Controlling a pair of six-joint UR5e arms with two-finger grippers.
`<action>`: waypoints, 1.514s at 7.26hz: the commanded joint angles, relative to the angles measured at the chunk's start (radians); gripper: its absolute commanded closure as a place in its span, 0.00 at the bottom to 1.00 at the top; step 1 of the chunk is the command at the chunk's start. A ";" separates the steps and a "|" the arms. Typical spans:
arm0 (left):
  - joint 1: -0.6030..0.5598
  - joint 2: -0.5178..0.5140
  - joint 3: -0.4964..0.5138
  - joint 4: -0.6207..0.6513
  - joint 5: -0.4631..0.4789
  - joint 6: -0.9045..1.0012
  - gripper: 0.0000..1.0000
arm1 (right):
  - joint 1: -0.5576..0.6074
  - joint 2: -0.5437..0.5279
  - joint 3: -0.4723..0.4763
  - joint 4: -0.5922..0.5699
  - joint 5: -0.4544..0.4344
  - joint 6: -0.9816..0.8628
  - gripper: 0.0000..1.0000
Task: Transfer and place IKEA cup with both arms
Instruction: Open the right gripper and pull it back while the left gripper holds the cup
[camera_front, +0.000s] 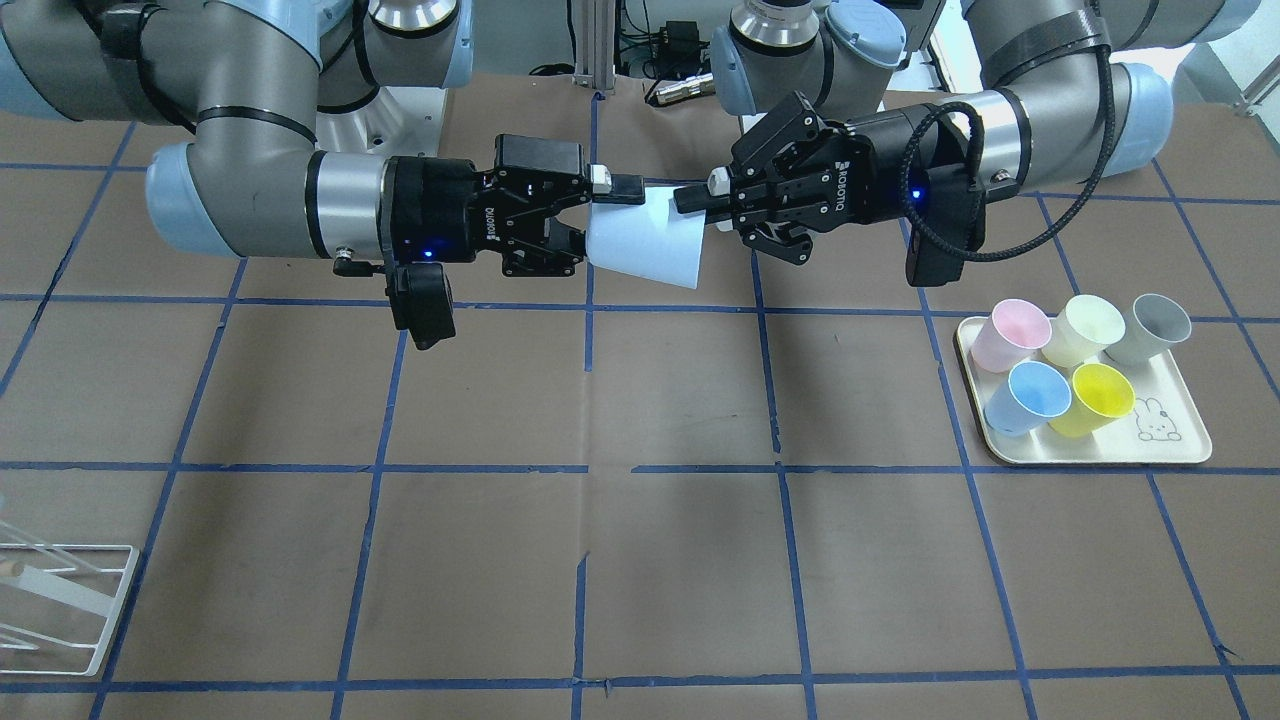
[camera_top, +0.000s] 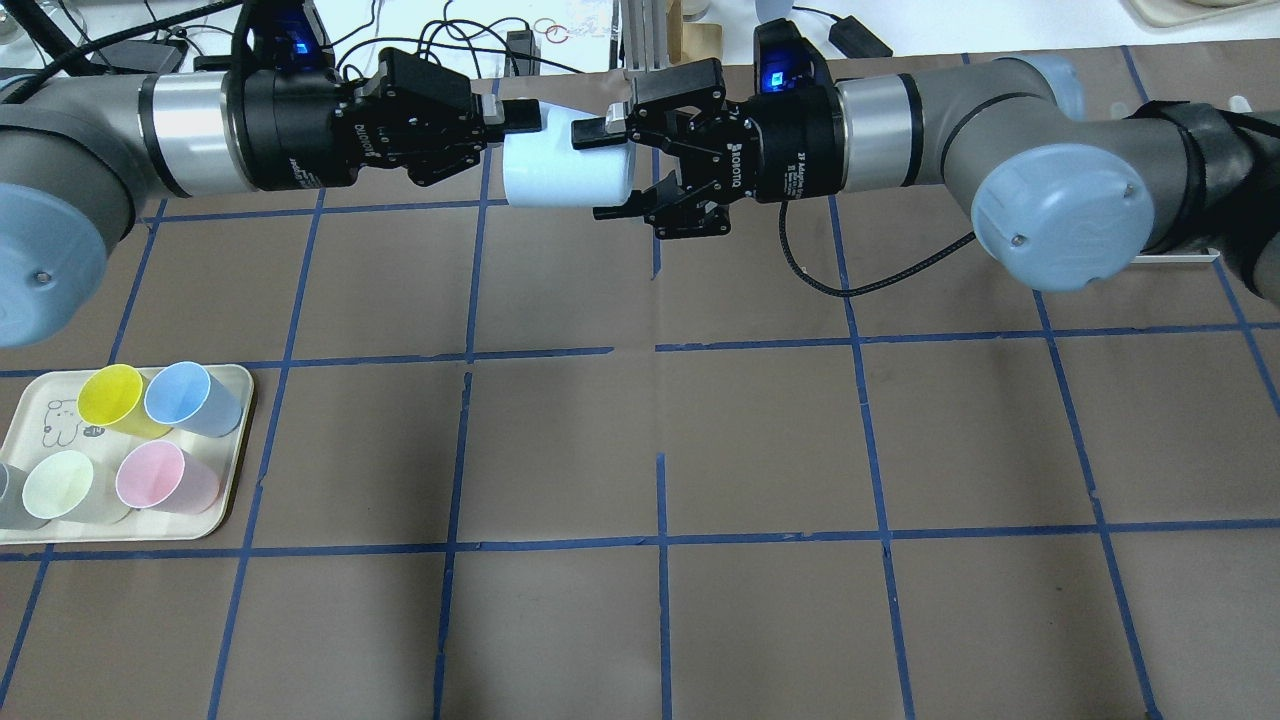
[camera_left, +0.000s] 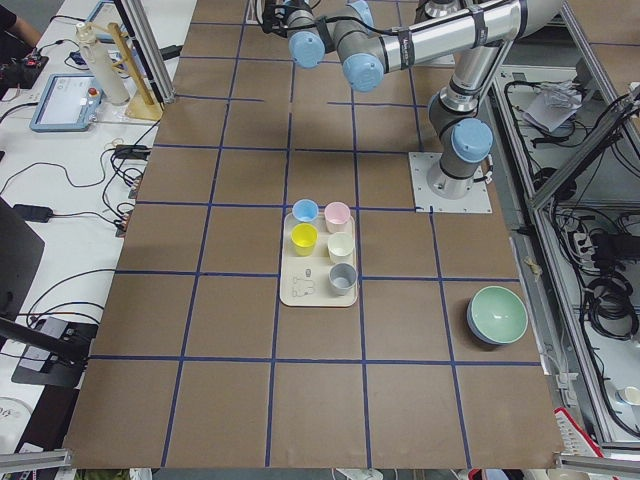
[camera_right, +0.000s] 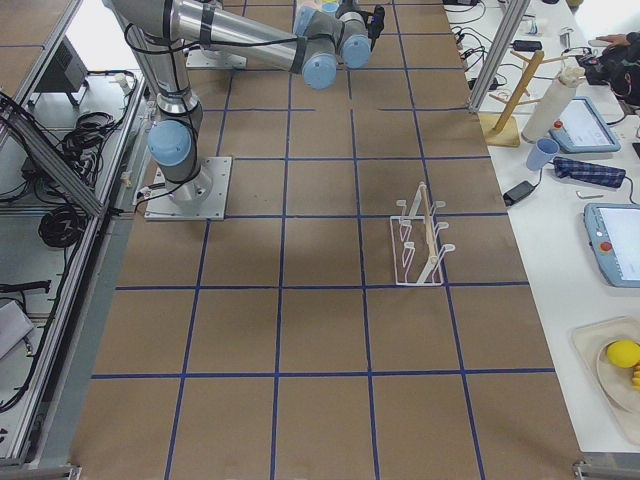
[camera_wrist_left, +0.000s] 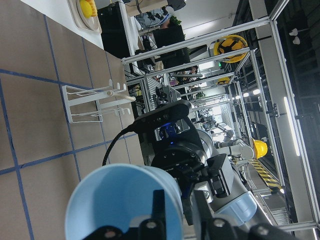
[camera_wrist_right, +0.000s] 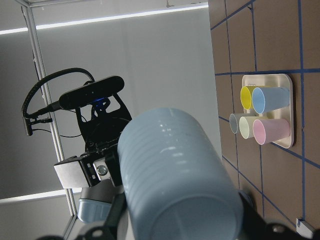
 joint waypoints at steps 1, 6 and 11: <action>0.002 -0.002 0.007 0.000 0.000 -0.003 0.90 | 0.000 0.004 -0.002 0.001 0.006 0.004 0.01; 0.012 0.003 0.049 0.092 0.055 -0.091 0.90 | -0.098 0.010 -0.022 -0.005 -0.019 0.084 0.00; 0.057 -0.022 0.227 0.274 0.822 -0.190 0.92 | -0.186 -0.040 -0.082 -0.008 -0.505 0.226 0.00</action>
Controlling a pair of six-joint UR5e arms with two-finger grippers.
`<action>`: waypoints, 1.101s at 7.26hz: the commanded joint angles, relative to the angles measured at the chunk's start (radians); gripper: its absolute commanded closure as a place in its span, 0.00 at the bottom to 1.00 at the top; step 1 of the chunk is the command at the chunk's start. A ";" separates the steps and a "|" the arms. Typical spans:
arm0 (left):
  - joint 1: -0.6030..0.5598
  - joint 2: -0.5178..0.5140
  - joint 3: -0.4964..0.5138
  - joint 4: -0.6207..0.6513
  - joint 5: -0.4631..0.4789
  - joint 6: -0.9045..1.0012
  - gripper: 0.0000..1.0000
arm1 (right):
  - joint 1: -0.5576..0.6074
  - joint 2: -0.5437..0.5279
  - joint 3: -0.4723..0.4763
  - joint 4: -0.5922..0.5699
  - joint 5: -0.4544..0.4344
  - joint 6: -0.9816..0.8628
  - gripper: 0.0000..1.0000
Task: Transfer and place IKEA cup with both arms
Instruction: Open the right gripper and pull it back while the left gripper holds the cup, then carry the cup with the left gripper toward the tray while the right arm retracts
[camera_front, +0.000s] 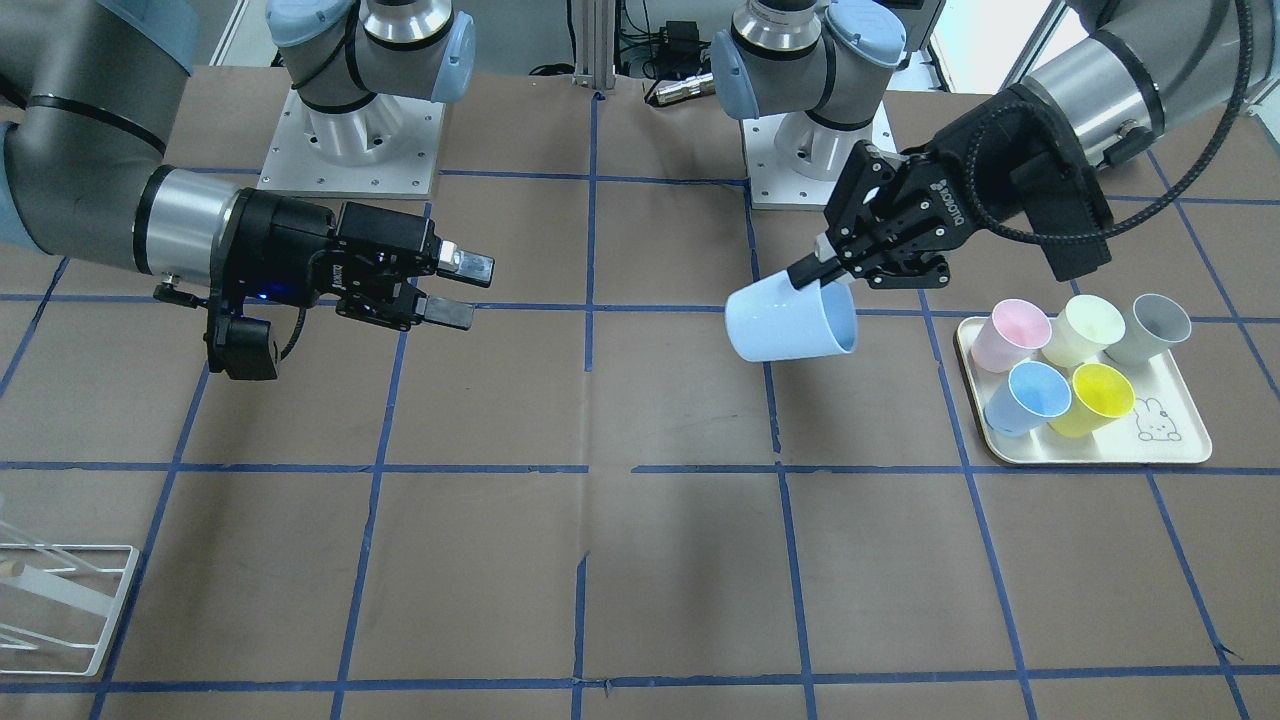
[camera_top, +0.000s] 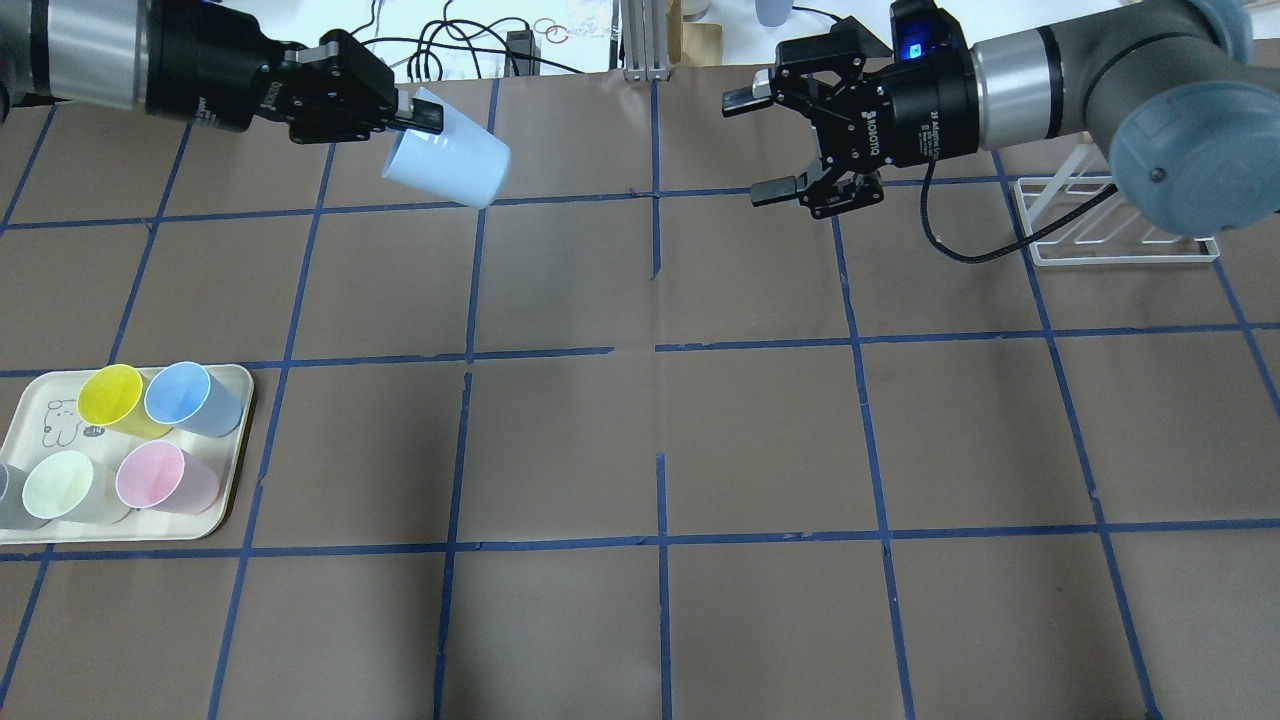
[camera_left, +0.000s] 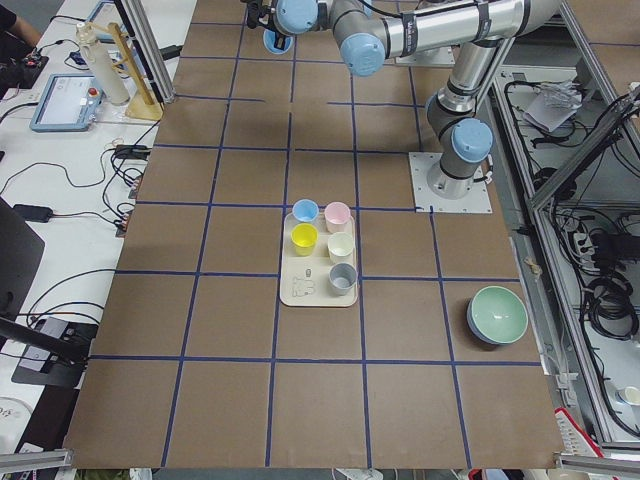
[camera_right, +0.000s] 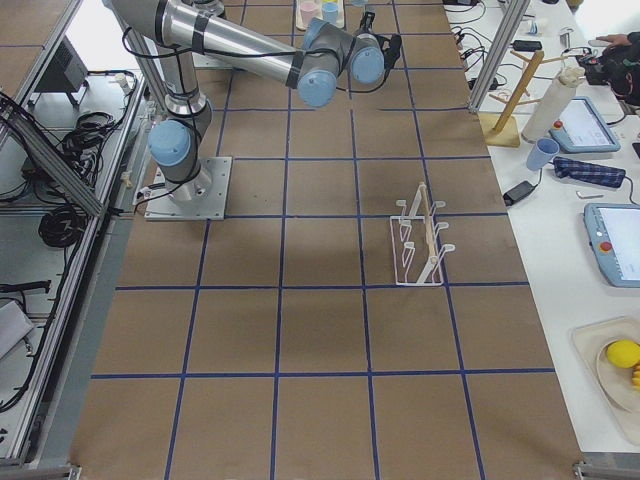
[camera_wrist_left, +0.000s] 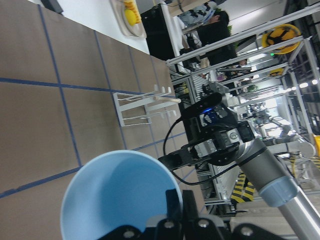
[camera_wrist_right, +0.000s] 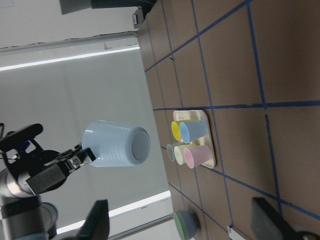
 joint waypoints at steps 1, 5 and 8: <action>0.014 -0.018 0.061 0.055 0.395 0.005 0.95 | 0.002 -0.057 -0.046 -0.011 -0.294 0.196 0.00; 0.211 -0.142 0.032 0.135 0.731 0.424 0.97 | 0.053 -0.206 -0.048 0.033 -0.894 0.274 0.00; 0.472 -0.274 -0.023 0.372 0.725 0.765 0.97 | 0.081 -0.292 -0.046 0.099 -1.114 0.293 0.00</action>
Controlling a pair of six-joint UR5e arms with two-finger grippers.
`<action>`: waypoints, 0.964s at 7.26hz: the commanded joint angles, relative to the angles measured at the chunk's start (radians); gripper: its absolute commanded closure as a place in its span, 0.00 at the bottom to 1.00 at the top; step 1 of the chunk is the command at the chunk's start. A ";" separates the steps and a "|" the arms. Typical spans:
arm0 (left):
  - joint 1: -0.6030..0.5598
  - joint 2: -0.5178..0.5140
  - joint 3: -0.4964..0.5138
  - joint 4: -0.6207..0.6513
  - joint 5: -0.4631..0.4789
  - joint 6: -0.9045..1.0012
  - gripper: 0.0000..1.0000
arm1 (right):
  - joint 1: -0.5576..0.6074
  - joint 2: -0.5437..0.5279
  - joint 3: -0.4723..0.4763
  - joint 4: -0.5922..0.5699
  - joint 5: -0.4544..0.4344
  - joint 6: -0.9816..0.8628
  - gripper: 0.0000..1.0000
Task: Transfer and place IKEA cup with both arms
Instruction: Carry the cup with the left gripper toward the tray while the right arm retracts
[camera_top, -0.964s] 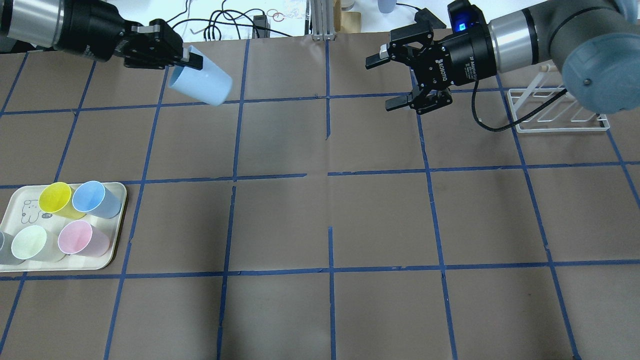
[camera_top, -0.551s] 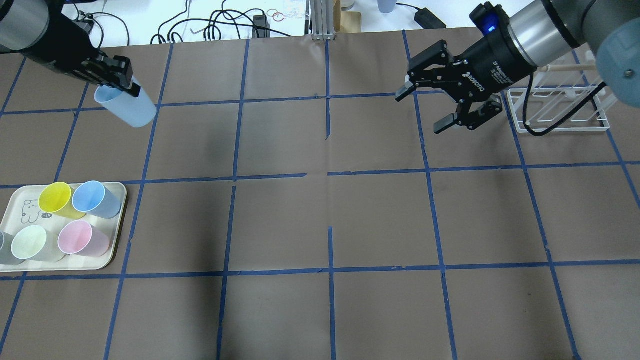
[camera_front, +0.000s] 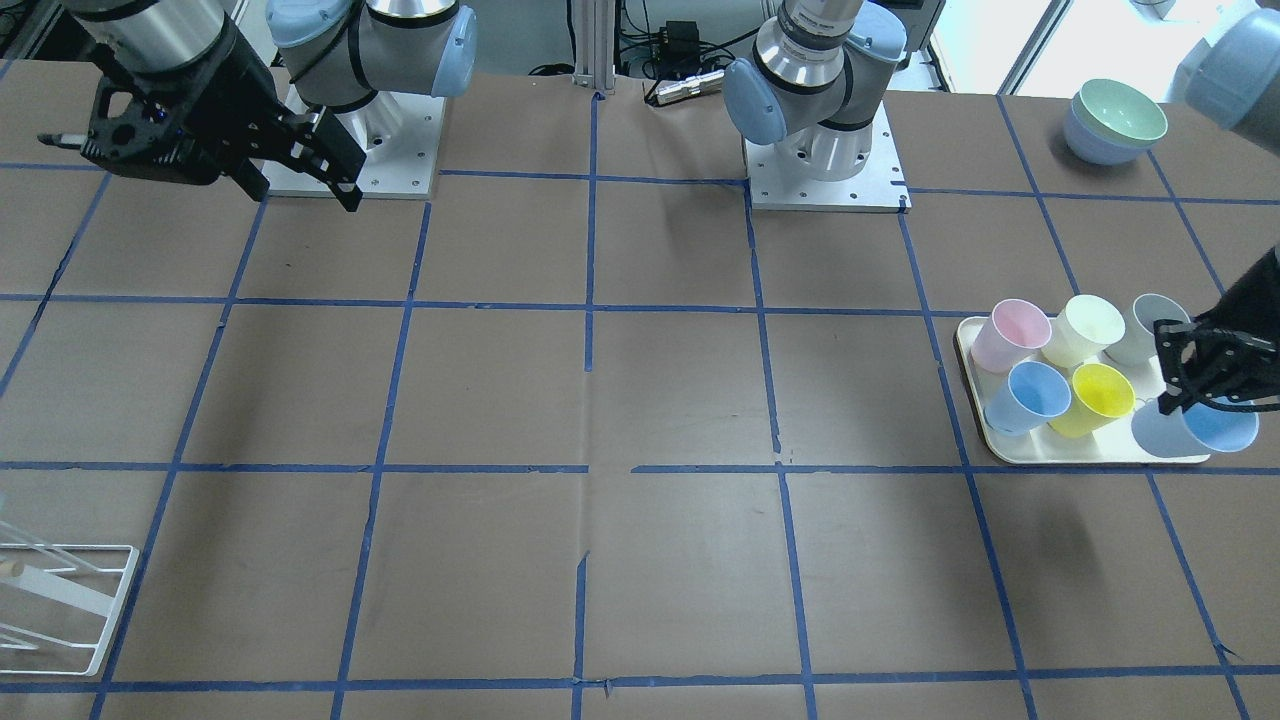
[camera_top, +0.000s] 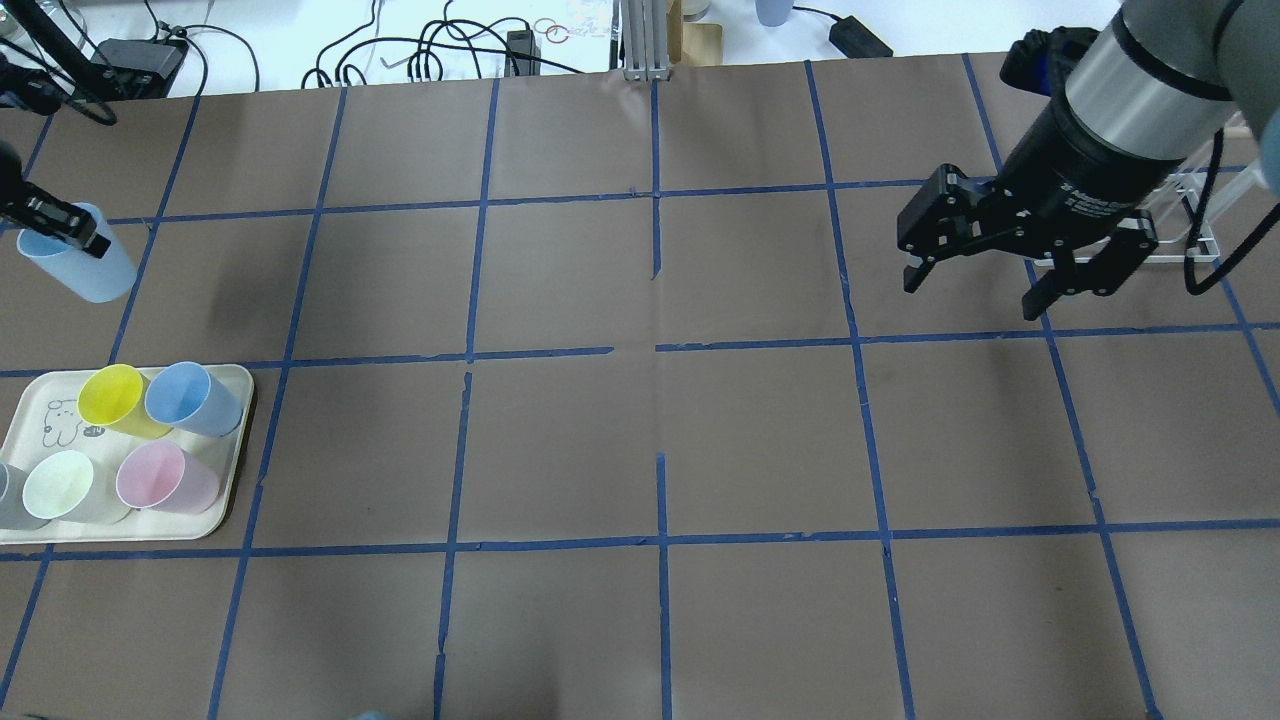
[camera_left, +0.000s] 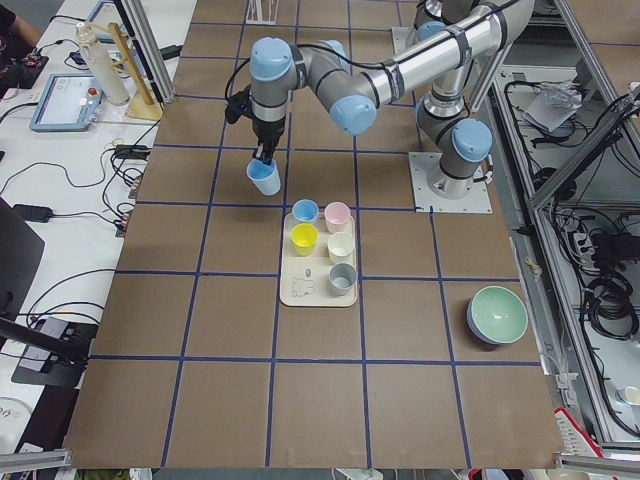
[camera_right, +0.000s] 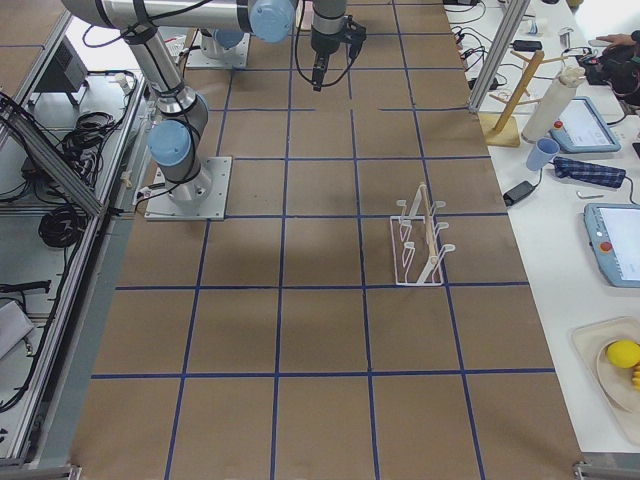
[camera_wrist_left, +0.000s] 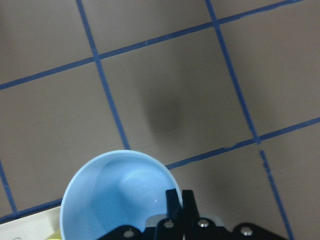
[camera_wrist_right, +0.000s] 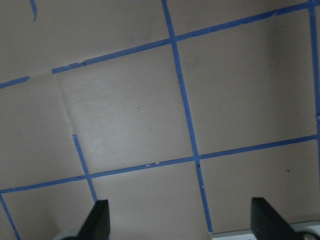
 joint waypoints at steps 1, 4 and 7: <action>0.155 -0.096 -0.036 0.145 -0.007 0.151 0.97 | 0.008 -0.015 0.005 0.010 -0.080 0.036 0.00; 0.213 -0.128 -0.088 0.148 0.004 0.159 0.98 | 0.107 0.002 0.013 -0.037 -0.112 0.049 0.00; 0.213 -0.125 -0.133 0.149 0.004 0.148 0.97 | 0.106 0.005 0.028 -0.033 -0.102 0.029 0.00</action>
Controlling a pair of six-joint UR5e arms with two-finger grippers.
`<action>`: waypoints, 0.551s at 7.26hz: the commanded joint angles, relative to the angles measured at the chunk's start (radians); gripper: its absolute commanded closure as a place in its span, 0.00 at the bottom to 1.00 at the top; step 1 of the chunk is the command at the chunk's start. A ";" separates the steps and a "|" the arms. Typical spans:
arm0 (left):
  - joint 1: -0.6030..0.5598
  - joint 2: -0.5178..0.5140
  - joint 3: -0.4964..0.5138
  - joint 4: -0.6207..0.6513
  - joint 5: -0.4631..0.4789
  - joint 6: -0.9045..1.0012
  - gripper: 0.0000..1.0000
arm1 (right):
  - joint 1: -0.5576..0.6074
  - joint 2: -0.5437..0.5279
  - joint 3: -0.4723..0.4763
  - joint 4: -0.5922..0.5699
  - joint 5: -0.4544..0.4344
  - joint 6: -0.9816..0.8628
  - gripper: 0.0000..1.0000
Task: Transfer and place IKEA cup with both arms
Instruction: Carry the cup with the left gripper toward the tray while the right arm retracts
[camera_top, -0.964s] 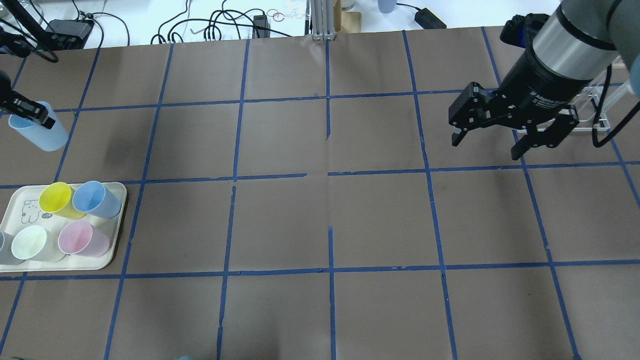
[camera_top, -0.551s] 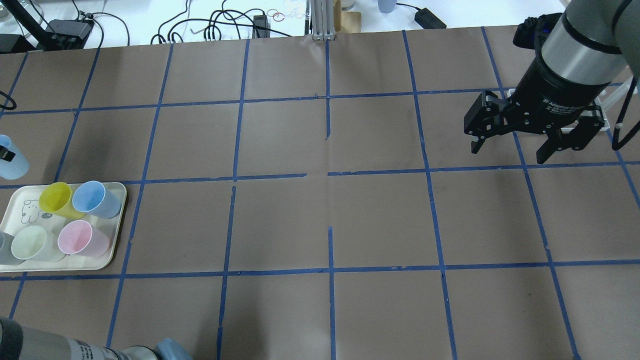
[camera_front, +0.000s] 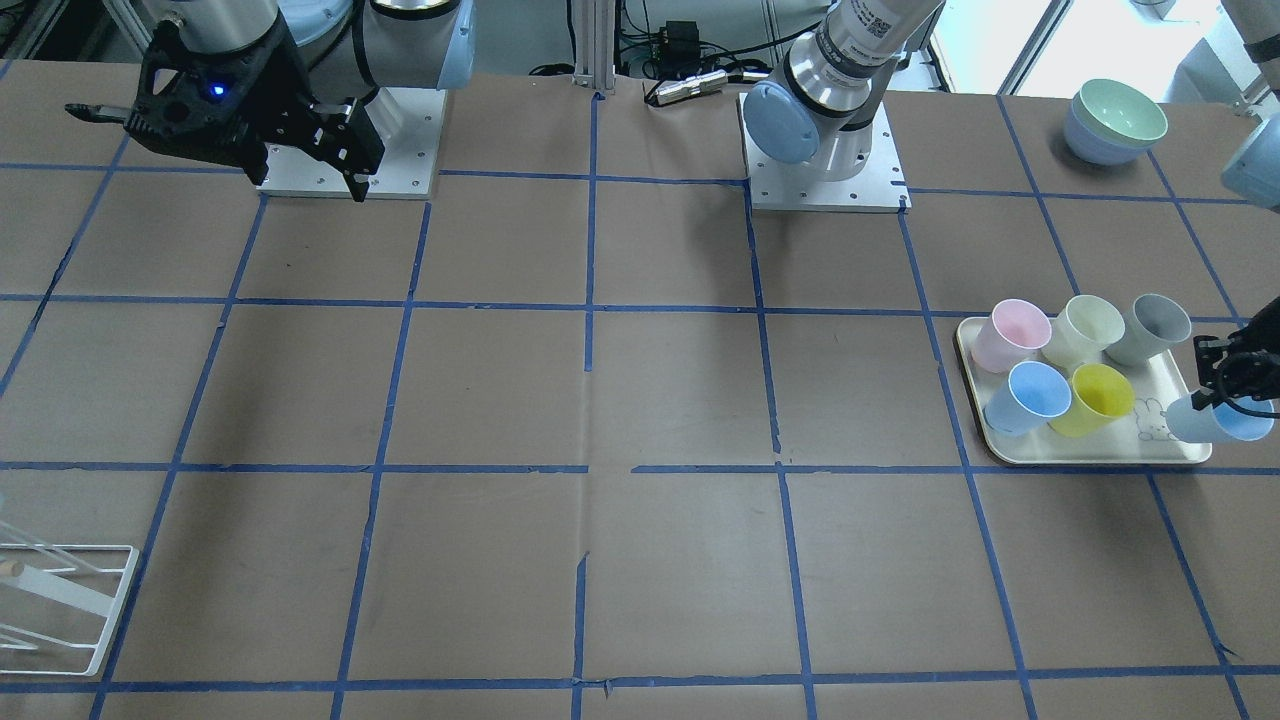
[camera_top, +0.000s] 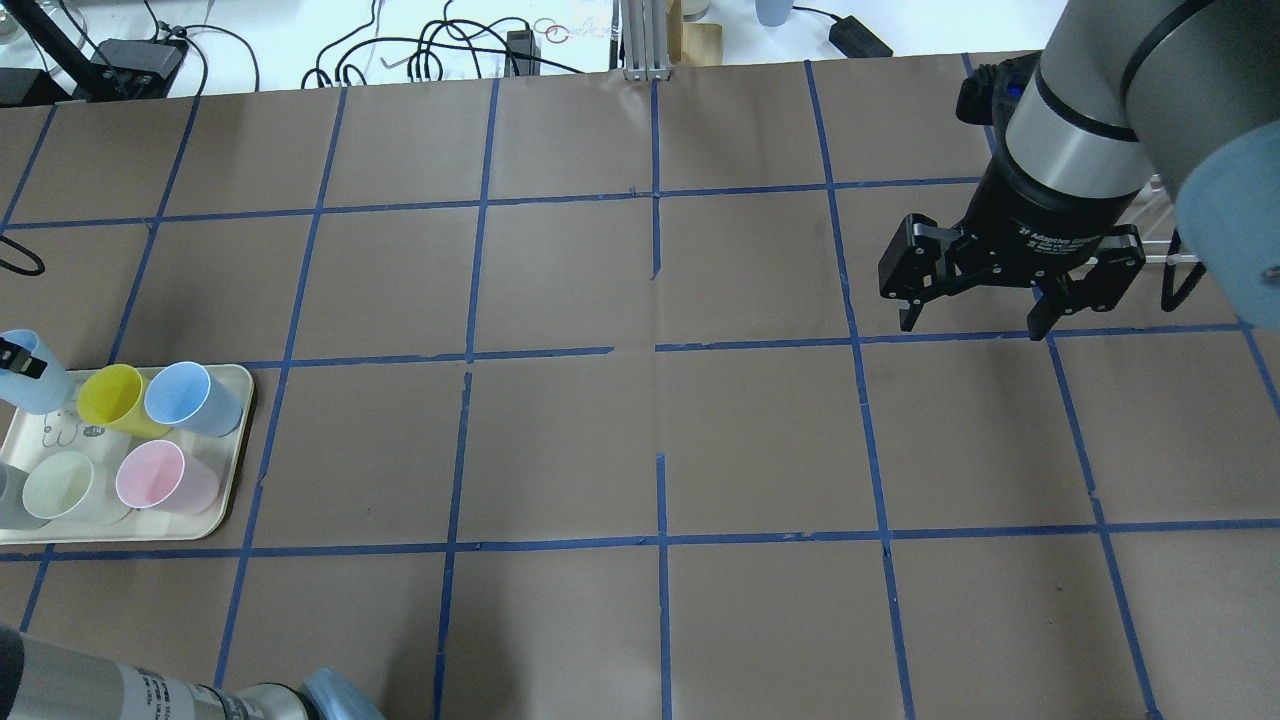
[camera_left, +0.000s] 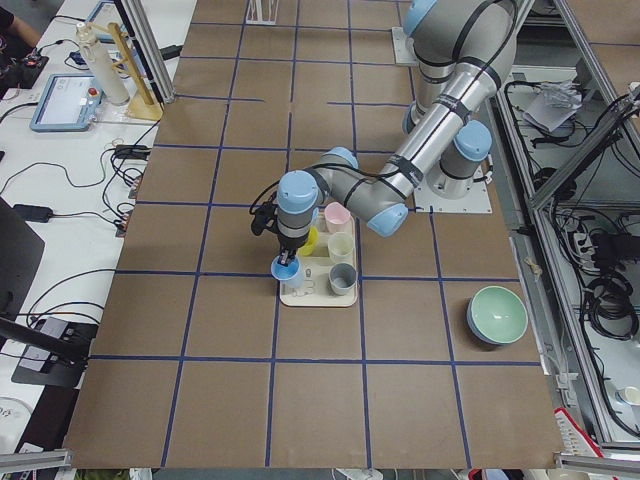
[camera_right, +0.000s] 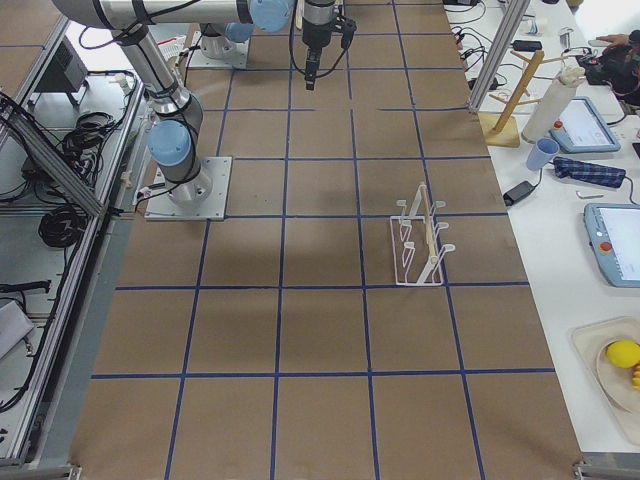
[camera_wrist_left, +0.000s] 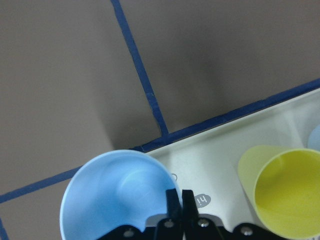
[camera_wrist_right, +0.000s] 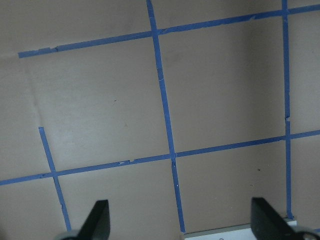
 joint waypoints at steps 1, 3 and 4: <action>0.002 0.000 -0.021 -0.008 0.001 -0.002 0.97 | -0.002 -0.006 -0.001 0.003 0.004 -0.003 0.00; 0.003 0.002 -0.028 -0.001 -0.001 -0.007 0.01 | 0.001 -0.010 0.005 0.003 0.006 -0.004 0.00; 0.002 0.006 -0.028 -0.004 -0.001 -0.007 0.00 | 0.004 -0.013 0.005 0.003 0.008 -0.004 0.00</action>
